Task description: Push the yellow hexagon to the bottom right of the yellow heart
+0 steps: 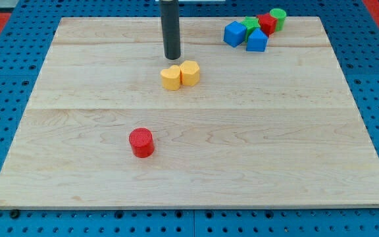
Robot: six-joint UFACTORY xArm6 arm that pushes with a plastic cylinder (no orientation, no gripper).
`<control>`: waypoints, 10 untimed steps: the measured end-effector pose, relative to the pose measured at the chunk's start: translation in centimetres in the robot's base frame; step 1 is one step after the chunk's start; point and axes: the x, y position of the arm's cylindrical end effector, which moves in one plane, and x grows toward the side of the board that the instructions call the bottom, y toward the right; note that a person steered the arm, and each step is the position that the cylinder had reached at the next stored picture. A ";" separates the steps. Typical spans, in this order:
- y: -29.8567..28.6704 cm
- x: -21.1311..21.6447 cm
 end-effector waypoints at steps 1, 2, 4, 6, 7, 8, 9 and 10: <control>4.2 0.0; 8.0 0.1; 7.7 2.5; 2.0 1.5; 1.2 5.5; 5.0 7.9; 6.0 8.1; 7.8 8.1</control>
